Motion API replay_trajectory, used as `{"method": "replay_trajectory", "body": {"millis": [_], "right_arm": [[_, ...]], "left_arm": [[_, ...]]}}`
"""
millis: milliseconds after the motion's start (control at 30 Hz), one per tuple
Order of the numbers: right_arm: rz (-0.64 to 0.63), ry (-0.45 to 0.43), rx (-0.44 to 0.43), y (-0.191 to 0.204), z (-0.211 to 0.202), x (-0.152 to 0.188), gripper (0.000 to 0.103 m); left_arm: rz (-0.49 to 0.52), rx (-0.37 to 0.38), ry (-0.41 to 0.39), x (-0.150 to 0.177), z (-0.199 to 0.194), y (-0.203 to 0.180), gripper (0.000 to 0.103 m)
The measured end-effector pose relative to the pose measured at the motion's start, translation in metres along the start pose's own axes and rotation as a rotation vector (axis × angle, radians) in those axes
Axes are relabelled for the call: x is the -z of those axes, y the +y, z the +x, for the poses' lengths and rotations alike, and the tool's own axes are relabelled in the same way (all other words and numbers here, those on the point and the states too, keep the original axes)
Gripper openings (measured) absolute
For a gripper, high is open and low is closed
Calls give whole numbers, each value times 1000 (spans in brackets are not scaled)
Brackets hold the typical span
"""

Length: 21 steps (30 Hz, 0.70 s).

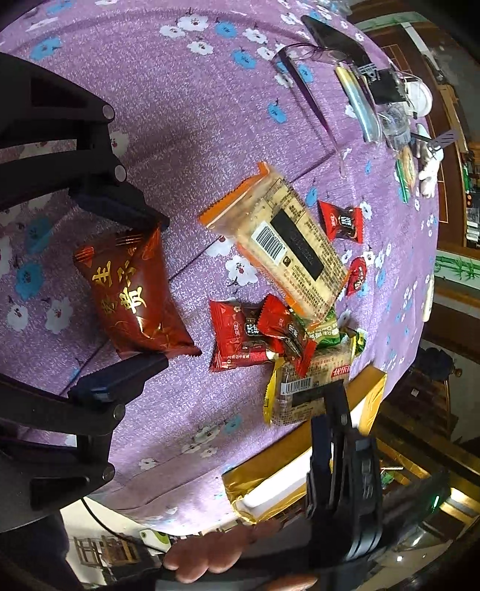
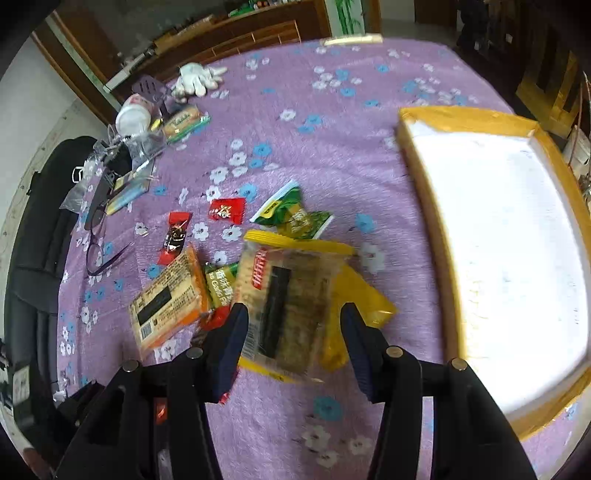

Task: Organize snacks
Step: 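Grasp the red candy bag with the left tool while the right tool grasps the clear cracker roll, then lift the red candy bag with the left tool while the right tool lifts the cracker roll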

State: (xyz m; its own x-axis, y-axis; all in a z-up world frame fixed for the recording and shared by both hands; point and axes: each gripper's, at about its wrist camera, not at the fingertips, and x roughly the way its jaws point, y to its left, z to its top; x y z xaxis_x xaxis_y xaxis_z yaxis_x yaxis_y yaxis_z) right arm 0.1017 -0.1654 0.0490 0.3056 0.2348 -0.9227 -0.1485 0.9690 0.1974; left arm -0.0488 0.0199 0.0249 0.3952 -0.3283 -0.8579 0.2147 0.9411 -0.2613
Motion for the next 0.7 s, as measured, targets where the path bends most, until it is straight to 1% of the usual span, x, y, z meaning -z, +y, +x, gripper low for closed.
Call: {"method": "replay_trajectory", "body": {"millis": [33,67,100,167,200,233,267,300,333,367,400,433,500,567,600,667,700], "right_arm": [[-6,0,19,3,3,-1,52],[-22,-4,36,7,6,-3,54],[-35,-5,47,10,9,-3,59],[-57,11,81,16,20,-3,64],[-69,12,85,19,24,-2,71],[-85,2,105,22,25,-1,73],[-104,-8,125,24,26,1,73],[-115,-18,131,25,26,2,73],[-111,-27,124,24,23,4,72],[-105,-33,109,22,21,6,70],[-103,-44,105,21,18,7,58],[-101,-64,101,19,12,8,53],[-83,-72,74,13,3,9,40],[-47,-74,33,5,-4,11,34],[-27,-79,-2,-1,-7,13,30],[-10,-86,-50,-5,-12,16,27],[-2,-78,-78,-8,-13,18,27]], "left_arm": [[3,-10,5,0,1,0,76],[0,-20,13,1,3,1,81],[-2,-24,20,1,5,2,86],[-2,-30,20,1,8,2,88],[4,-37,17,1,9,1,88],[12,-38,7,1,9,0,88],[17,-34,-3,1,9,0,87],[19,-36,-11,1,9,0,79],[26,-46,-17,0,9,-1,79],[32,-46,-20,0,10,-2,76],[33,-47,-24,-1,10,-1,69],[31,-47,-27,-1,10,-2,63],[14,-38,-31,-4,9,0,59],[2,-28,-40,-6,9,2,56],[-7,-17,-44,-7,8,3,54],[-23,22,-45,-8,6,3,52],[-25,30,-44,-8,6,1,51]]}}
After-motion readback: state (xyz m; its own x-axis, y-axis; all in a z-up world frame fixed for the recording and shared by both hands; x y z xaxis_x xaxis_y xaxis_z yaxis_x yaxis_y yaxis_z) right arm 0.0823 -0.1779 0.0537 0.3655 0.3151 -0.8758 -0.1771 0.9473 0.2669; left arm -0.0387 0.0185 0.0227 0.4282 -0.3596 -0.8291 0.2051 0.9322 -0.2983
